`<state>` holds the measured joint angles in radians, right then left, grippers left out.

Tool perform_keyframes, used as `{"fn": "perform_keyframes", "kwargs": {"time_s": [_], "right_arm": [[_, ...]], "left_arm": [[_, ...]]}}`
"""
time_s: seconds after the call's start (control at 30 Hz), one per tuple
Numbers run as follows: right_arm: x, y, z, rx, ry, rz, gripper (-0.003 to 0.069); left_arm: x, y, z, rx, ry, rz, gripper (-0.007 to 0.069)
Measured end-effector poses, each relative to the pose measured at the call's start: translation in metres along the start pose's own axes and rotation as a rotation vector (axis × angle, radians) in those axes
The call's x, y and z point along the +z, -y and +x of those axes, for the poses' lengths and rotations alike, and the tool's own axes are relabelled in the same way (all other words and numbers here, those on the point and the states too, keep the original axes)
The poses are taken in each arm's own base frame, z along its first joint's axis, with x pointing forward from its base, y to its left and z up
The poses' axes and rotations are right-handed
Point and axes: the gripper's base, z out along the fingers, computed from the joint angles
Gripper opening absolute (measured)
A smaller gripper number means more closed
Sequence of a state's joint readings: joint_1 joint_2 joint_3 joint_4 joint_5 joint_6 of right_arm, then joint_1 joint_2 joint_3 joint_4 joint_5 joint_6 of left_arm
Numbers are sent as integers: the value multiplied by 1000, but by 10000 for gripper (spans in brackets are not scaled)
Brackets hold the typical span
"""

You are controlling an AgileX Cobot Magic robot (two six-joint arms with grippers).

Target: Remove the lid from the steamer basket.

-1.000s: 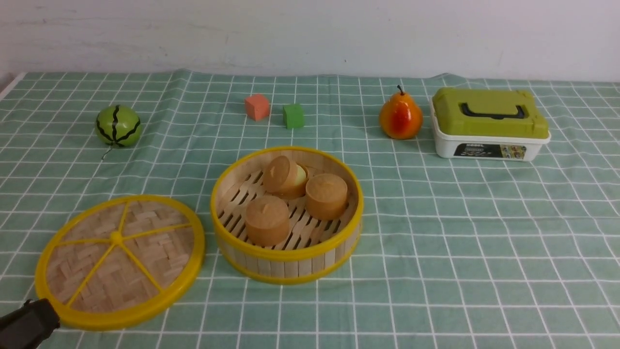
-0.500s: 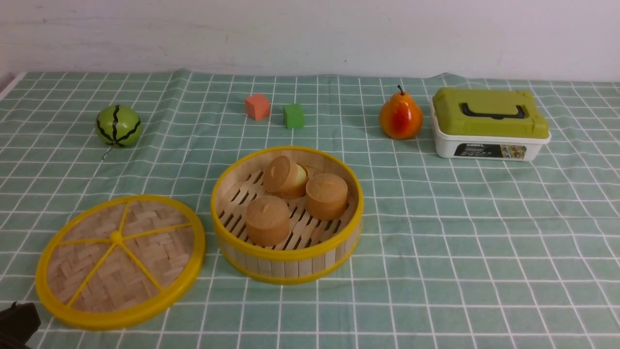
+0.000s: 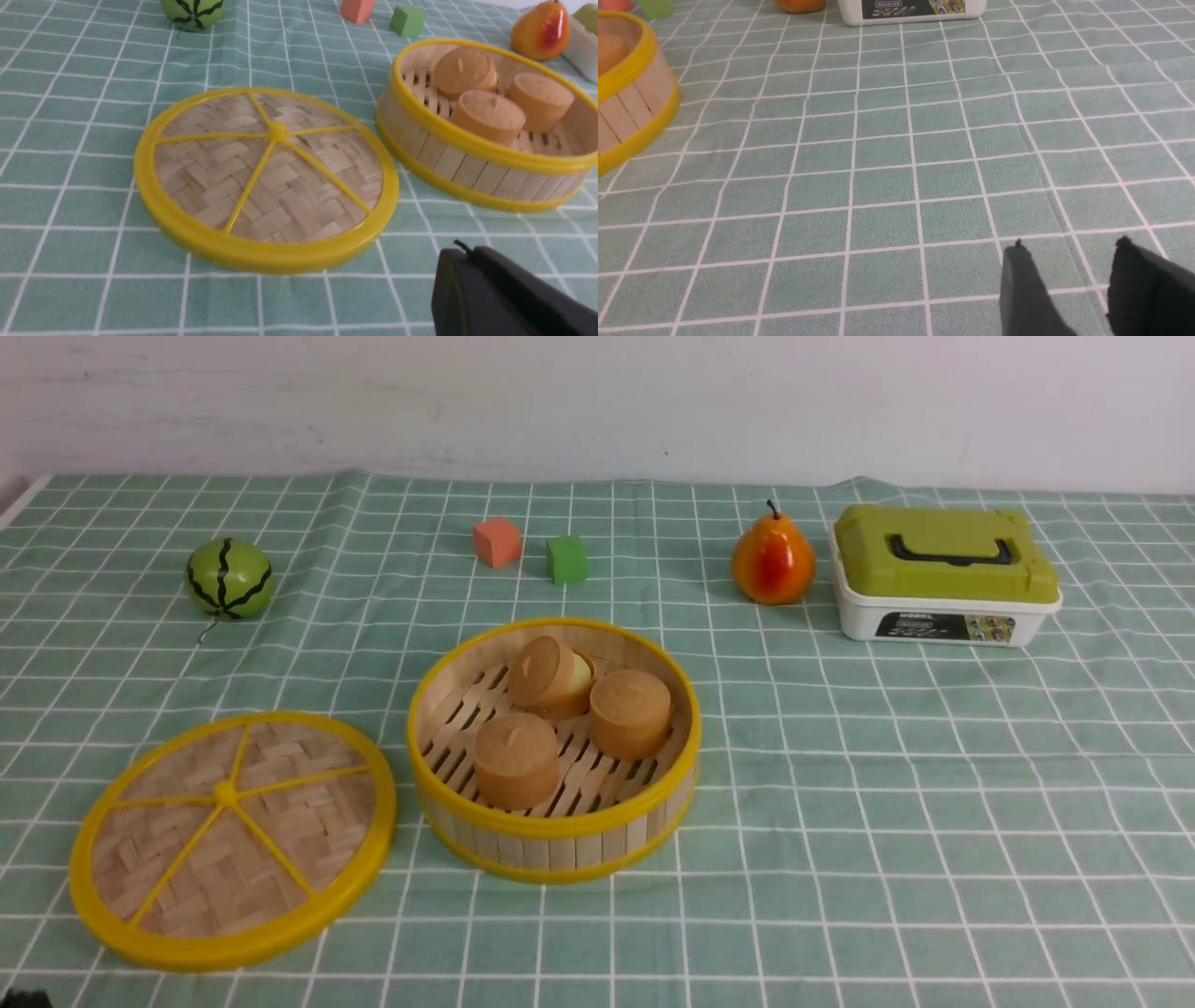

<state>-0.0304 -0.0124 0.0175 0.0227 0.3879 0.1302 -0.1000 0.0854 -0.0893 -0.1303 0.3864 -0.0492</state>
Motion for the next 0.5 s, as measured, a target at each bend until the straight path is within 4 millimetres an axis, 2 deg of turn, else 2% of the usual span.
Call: {"fn": "perform_keyframes", "kwargs": {"time_s": [0.1,0.17,0.4,0.5], "right_arm": [[0,0,0,0,0,0,241],[0,0,0,0,0,0,241],[0,0,0,0,0,0,241],[0,0,0,0,0,0,241]], "left_arm": [[4,-6,24,33,-25,-18,-9],[6,-8,33,54,-39,-27,-7],[6,-10,33,100,-20,-43,-1],[6,-10,33,61,-17,-45,0]]}}
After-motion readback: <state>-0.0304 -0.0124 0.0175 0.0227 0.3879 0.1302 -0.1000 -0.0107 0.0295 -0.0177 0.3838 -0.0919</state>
